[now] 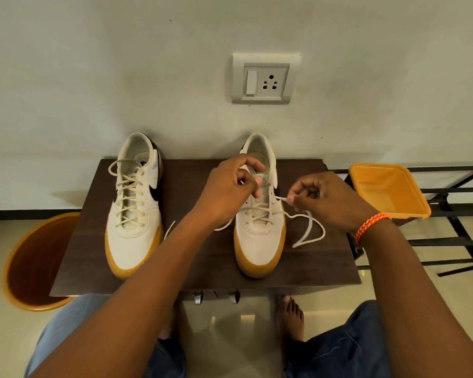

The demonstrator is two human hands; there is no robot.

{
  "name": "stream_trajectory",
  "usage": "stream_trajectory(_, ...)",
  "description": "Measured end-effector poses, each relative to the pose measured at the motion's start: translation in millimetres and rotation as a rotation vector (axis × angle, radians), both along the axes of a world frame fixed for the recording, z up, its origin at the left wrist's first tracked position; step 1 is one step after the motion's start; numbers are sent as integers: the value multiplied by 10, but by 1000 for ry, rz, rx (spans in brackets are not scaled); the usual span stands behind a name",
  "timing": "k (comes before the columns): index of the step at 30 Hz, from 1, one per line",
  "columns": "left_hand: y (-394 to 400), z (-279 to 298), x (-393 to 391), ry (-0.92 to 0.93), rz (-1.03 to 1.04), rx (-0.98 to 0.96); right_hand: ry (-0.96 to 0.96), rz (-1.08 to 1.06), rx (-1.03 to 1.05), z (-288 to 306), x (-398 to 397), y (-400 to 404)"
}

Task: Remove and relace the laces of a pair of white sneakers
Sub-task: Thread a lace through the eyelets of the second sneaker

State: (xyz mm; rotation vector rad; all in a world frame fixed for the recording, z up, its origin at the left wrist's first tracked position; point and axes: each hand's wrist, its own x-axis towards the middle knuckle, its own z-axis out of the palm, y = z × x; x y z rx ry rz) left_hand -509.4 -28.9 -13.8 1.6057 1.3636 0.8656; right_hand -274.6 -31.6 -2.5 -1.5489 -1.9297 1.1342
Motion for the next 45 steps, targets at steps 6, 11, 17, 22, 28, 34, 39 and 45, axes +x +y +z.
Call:
stream_trajectory(6,-22,-111,41,388,-67,74,-170,59,-223,-26,196,-23)
stream_trajectory(11,-29,-80,47,403,-156,25,-196,14,-235,-97,-29,-4)
stream_trajectory(17,-38,-79,45,451,-168,18,-47,-72,-259,-81,-268,13)
stream_trajectory(22,-45,-95,68,509,-173,78,21,-107,-294,-57,-241,-11)
stream_trajectory(28,-53,-139,85,557,-184,158,119,-129,-336,-56,-252,-5)
stream_trajectory(34,12,-80,-44,532,-157,139,-29,-196,-11,-108,-300,14)
stream_trajectory(39,81,-55,-166,487,-165,141,91,-106,150,-100,-496,19)
stream_trajectory(45,69,-41,-206,254,-89,40,46,-88,168,-175,-591,-2)
